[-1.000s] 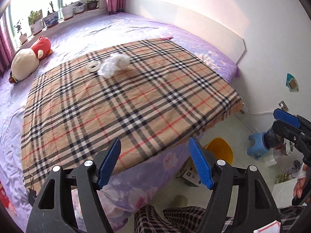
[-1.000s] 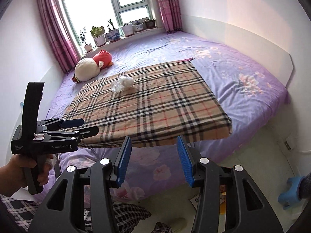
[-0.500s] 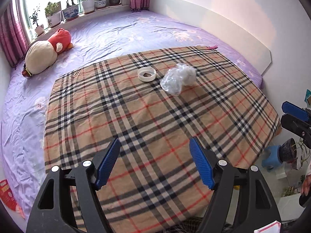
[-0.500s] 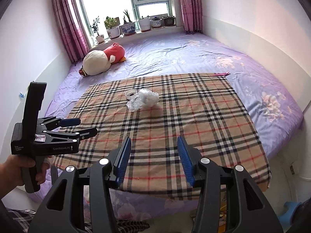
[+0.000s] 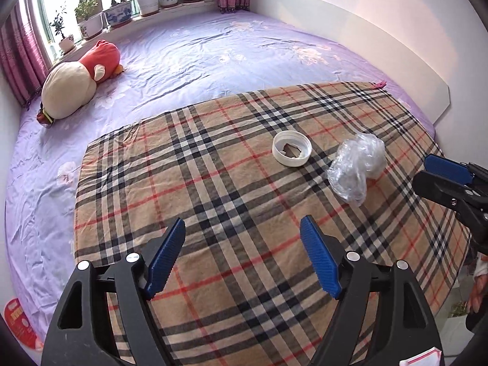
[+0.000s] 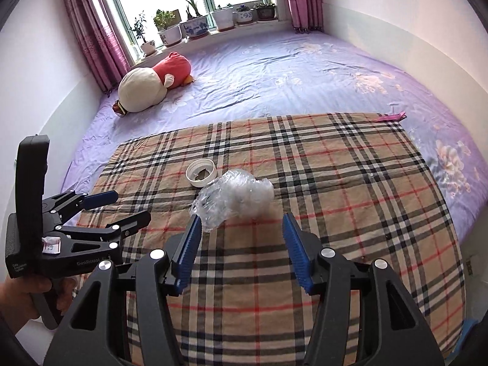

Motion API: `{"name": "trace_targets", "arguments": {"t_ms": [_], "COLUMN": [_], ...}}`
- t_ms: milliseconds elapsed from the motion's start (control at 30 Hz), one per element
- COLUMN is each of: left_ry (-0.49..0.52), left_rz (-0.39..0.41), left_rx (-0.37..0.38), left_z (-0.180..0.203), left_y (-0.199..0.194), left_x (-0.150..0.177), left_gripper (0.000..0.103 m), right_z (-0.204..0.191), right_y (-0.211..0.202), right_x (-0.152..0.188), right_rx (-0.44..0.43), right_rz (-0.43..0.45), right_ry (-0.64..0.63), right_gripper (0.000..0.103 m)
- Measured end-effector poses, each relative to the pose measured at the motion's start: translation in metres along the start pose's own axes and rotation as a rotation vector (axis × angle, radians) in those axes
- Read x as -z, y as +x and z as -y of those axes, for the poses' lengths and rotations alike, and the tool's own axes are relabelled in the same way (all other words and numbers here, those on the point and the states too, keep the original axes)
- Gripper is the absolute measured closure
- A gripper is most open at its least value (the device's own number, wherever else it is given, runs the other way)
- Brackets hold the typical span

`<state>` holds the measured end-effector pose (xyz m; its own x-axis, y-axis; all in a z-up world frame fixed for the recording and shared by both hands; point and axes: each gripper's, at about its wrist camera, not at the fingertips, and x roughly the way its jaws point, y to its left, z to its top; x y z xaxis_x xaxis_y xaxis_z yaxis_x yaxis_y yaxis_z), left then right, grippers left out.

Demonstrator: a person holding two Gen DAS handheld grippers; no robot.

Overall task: Collect trash
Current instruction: 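Grasp the clear plastic bag with the right tool while the left tool grasps the white round lid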

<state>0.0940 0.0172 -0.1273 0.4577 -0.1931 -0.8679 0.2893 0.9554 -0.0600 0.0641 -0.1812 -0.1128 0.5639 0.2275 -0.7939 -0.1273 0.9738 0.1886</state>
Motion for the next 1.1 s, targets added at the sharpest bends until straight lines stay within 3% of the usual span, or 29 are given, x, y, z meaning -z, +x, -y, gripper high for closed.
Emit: {"name": "trace_targets", "arguments": {"t_ms": [300,333,367,400,567,1100], "left_ry": [0.008,0.009,0.011,0.013,0.029,0.080], "left_rz": [-0.015,-0.016,-0.018,-0.018,-0.020,-0.028], "left_rx": [0.004,0.005,0.007,0.009,0.028,0.068], "left_z": [-0.012,-0.012,-0.013,-0.013,-0.006,0.034], "left_y": [0.008,0.009,0.010,0.010,0.018,0.059], "left_x": [-0.006,-0.006,-0.007,-0.008,-0.016,-0.050], "left_gripper": [0.025,0.024,0.024,0.024,0.024,0.027], "right_z": [0.005,0.006,0.007,0.008,0.019,0.071], "right_y": [0.056,0.058,0.060,0.061,0.051,-0.013], "right_x": [-0.020,-0.020,-0.020,-0.021,-0.019,0.028], "right_rx": [0.012,0.007,-0.003,-0.005,0.002,0.178], "right_rz": [-0.069,-0.069,-0.071,-0.075,-0.059,-0.026], "right_ry": [0.030,0.031,0.034,0.038,0.069,0.185], "right_gripper": [0.045,0.047,0.057,0.057,0.059,0.058]}}
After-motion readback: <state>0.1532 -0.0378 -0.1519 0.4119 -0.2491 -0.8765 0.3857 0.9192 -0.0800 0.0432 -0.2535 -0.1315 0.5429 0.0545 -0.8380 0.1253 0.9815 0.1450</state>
